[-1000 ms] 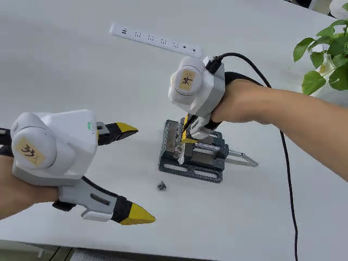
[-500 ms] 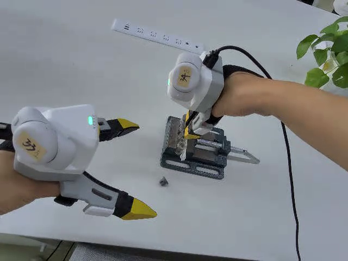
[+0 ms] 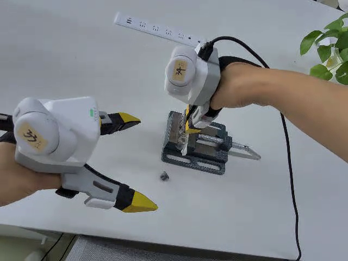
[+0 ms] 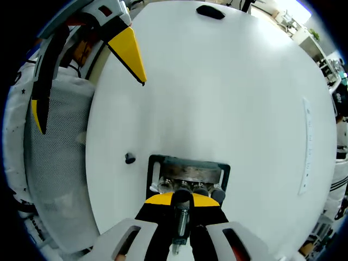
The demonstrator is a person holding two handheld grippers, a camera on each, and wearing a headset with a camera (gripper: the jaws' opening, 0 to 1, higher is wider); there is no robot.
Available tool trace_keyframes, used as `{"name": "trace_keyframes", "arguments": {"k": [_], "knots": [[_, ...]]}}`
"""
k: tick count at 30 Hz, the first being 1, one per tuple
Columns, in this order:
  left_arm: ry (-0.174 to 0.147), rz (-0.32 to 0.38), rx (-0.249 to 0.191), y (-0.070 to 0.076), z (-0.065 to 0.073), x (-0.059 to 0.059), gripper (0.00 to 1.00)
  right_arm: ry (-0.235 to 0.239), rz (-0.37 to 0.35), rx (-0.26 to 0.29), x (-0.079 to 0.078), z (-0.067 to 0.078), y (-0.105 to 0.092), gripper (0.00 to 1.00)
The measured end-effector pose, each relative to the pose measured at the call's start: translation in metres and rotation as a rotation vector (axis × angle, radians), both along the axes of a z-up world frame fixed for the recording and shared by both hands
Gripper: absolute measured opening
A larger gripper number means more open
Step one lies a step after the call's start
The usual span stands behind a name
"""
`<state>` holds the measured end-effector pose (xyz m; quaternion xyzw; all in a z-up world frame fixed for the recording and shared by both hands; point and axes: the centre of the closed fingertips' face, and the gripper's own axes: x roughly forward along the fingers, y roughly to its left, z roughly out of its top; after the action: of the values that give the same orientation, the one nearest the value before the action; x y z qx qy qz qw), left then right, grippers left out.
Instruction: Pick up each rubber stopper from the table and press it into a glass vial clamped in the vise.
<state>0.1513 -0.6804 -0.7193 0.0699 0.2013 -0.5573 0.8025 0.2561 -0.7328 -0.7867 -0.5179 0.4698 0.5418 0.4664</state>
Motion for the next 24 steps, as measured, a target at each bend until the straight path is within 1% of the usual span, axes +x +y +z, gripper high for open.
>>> {"name": "trace_keyframes", "arguments": {"k": [1, 6, 8, 9, 10, 12, 14, 16, 19, 24], "knots": [[-0.002, 0.000, 0.002, 0.0002, -0.0002, 0.0001, 0.95, 0.001, 0.003, 0.005, -0.0004, 0.0005, 0.0007, 0.05], [0.000, 0.002, -0.001, -0.0002, 0.0005, -0.0002, 0.94, 0.013, -0.045, 0.045, -0.0020, 0.0027, 0.0022, 0.05], [0.001, 0.004, -0.001, -0.0002, 0.0005, -0.0001, 0.94, 0.014, -0.033, 0.040, -0.0036, 0.0024, -0.0022, 0.05], [0.002, 0.004, -0.001, -0.0003, 0.0007, -0.0003, 0.94, 0.014, -0.038, 0.049, -0.0026, 0.0027, -0.0009, 0.05], [0.002, 0.002, -0.002, -0.0003, 0.0008, -0.0005, 0.94, 0.018, -0.068, 0.054, -0.0019, 0.0030, -0.0002, 0.05], [0.004, 0.003, -0.001, 0.0001, 0.0003, -0.0003, 0.94, 0.021, -0.060, 0.060, -0.0012, 0.0033, -0.0003, 0.05], [0.004, 0.002, 0.000, 0.0001, 0.0002, -0.0002, 0.94, 0.024, -0.074, 0.066, -0.0024, 0.0038, 0.0000, 0.05], [0.003, 0.001, -0.001, 0.0000, 0.0009, 0.0002, 0.94, 0.024, -0.073, 0.068, -0.0005, 0.0032, -0.0006, 0.05], [0.006, 0.005, -0.009, -0.0009, 0.0030, 0.0012, 0.94, 0.019, -0.075, 0.075, -0.0001, 0.0023, -0.0001, 0.04], [0.002, 0.001, -0.007, -0.0019, 0.0040, 0.0022, 0.94, 0.012, -0.092, 0.105, 0.0005, 0.0015, 0.0001, 0.05]]}}
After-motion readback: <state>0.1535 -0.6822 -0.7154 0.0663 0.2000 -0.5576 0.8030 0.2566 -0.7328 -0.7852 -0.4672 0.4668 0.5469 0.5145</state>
